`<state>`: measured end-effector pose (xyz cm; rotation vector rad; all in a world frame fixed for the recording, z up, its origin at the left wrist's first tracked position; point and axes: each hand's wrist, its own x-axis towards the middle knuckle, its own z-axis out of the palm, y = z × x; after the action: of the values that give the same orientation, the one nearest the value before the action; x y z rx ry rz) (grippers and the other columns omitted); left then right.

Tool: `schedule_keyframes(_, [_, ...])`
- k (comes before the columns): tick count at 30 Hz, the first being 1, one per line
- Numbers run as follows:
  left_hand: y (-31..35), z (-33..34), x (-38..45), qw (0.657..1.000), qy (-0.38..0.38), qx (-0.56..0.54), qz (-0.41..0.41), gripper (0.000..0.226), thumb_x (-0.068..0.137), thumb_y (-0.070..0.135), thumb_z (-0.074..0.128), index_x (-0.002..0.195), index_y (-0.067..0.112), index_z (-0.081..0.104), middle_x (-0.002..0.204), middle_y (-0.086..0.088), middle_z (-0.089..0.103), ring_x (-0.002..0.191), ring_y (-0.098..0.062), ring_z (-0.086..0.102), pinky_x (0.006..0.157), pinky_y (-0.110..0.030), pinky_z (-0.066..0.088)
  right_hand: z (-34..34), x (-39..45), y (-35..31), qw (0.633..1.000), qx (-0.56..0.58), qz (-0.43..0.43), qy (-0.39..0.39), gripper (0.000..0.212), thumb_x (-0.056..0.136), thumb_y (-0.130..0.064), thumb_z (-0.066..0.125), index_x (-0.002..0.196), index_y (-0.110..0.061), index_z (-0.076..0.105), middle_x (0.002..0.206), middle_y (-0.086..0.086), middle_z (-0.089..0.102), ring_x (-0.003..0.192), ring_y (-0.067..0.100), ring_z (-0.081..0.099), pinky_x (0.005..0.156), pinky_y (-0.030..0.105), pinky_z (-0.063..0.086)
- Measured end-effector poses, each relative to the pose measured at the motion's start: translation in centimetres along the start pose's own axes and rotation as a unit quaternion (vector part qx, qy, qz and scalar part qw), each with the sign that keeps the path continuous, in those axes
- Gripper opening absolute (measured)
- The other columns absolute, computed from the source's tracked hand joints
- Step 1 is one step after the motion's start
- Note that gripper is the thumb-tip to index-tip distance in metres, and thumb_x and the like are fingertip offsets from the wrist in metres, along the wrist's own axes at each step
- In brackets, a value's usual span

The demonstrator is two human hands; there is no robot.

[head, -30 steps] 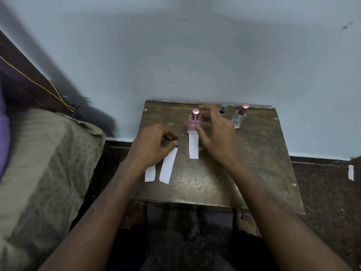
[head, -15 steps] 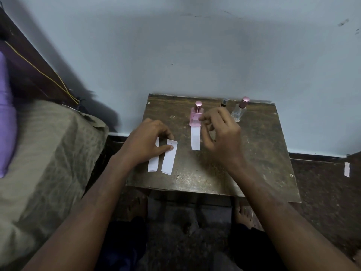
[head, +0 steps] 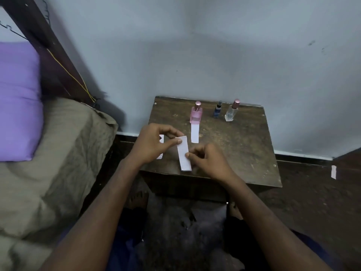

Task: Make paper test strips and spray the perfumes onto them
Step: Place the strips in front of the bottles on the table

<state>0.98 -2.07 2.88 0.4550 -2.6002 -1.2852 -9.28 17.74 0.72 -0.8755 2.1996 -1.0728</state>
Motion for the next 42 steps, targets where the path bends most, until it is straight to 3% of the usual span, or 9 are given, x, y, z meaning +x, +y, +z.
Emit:
schedule_keyframes(4, [1.6, 0.7, -3.0, 0.995, 0.047, -0.078, -0.042, 0.016, 0.094, 0.027, 0.08, 0.11, 0.031, 0.082, 0.1, 0.019, 0.081, 0.097, 0.001, 0.075, 0.077, -0.026, 0.057, 0.8, -2.9, -0.9, 0.992, 0.105, 0.061, 0.016, 0.009, 0.094, -0.02, 0.079, 0.093, -0.013, 0.084, 0.081, 0.002, 0.082, 0.075, 0.017, 0.078, 0.078, 0.04, 0.062])
schedule_keyframes(7, [3.8, 2.3, -5.1, 0.975, 0.137, -0.121, -0.126, 0.014, 0.095, 0.033, 0.079, 0.106, 0.026, 0.083, 0.093, 0.013, 0.081, 0.089, 0.003, 0.074, 0.076, -0.014, 0.057, 1.1, -4.4, -1.8, 0.98, 0.164, 0.105, 0.045, 0.009, 0.09, -0.019, 0.083, 0.093, -0.011, 0.084, 0.082, 0.005, 0.082, 0.069, 0.016, 0.073, 0.071, 0.035, 0.059])
schedule_keyframes(10, [4.6, 4.5, -6.5, 0.968, 0.157, -0.115, -0.156, 0.019, 0.095, 0.036, 0.08, 0.104, 0.02, 0.083, 0.087, 0.011, 0.079, 0.082, 0.006, 0.073, 0.068, -0.005, 0.052, 1.2, -5.0, -1.6, 0.973, 0.189, 0.122, 0.048, 0.013, 0.087, -0.024, 0.087, 0.09, -0.012, 0.084, 0.081, 0.007, 0.081, 0.075, 0.023, 0.076, 0.069, 0.034, 0.058])
schedule_keyframes(15, [3.0, 3.9, -5.0, 0.969, 0.137, -0.111, -0.17, 0.012, 0.09, 0.025, 0.085, 0.098, 0.016, 0.083, 0.079, 0.006, 0.079, 0.072, 0.001, 0.075, 0.062, -0.008, 0.055, -0.1, -3.8, -0.9, 0.966, 0.219, 0.133, 0.023, 0.019, 0.083, -0.022, 0.09, 0.092, -0.007, 0.083, 0.08, 0.006, 0.081, 0.063, 0.007, 0.07, 0.061, 0.02, 0.053])
schedule_keyframes(19, [2.2, 3.1, -3.0, 0.946, 0.078, -0.235, -0.208, 0.018, 0.09, 0.021, 0.084, 0.106, 0.013, 0.082, 0.087, -0.003, 0.083, 0.082, -0.015, 0.08, 0.072, -0.019, 0.063, -1.1, -2.0, 0.1, 0.959, 0.247, 0.136, 0.02, 0.019, 0.086, -0.023, 0.087, 0.094, -0.006, 0.082, 0.088, 0.009, 0.082, 0.071, 0.018, 0.071, 0.07, 0.034, 0.056])
schedule_keyframes(21, [2.1, 3.4, -2.2, 0.945, 0.071, -0.238, -0.211, 0.019, 0.092, 0.024, 0.083, 0.107, 0.013, 0.081, 0.09, -0.003, 0.083, 0.082, -0.013, 0.08, 0.07, -0.018, 0.062, -1.3, -1.2, 0.6, 0.96, 0.241, 0.141, 0.018, 0.016, 0.088, -0.024, 0.086, 0.093, -0.008, 0.082, 0.087, 0.01, 0.082, 0.073, 0.023, 0.073, 0.068, 0.034, 0.057])
schedule_keyframes(26, [1.8, 4.2, -1.6, 0.958, 0.05, -0.204, -0.197, 0.024, 0.087, 0.032, 0.088, 0.104, 0.016, 0.082, 0.091, 0.002, 0.083, 0.084, -0.008, 0.08, 0.072, -0.026, 0.066, -1.3, 0.2, 1.2, 0.973, 0.196, 0.121, 0.033, 0.016, 0.09, -0.025, 0.084, 0.09, -0.01, 0.08, 0.08, 0.003, 0.082, 0.064, 0.01, 0.075, 0.053, 0.02, 0.053])
schedule_keyframes(36, [1.2, 3.9, -1.1, 0.934, 0.066, -0.269, -0.226, 0.02, 0.09, 0.022, 0.085, 0.105, 0.01, 0.081, 0.093, -0.004, 0.083, 0.085, -0.014, 0.081, 0.067, -0.021, 0.061, -2.0, 0.6, 1.7, 0.969, 0.229, 0.092, 0.025, 0.015, 0.093, -0.023, 0.081, 0.098, -0.009, 0.08, 0.093, 0.011, 0.081, 0.083, 0.028, 0.075, 0.076, 0.046, 0.06])
schedule_keyframes(42, [2.0, 4.4, -1.7, 0.919, 0.014, -0.337, -0.203, 0.006, 0.095, 0.013, 0.077, 0.1, 0.009, 0.078, 0.085, 0.0, 0.083, 0.078, -0.008, 0.079, 0.063, -0.019, 0.059, -1.6, 0.4, 1.3, 0.985, 0.158, 0.027, 0.06, 0.015, 0.09, -0.019, 0.084, 0.103, -0.015, 0.078, 0.088, 0.002, 0.081, 0.076, 0.018, 0.077, 0.061, 0.025, 0.057])
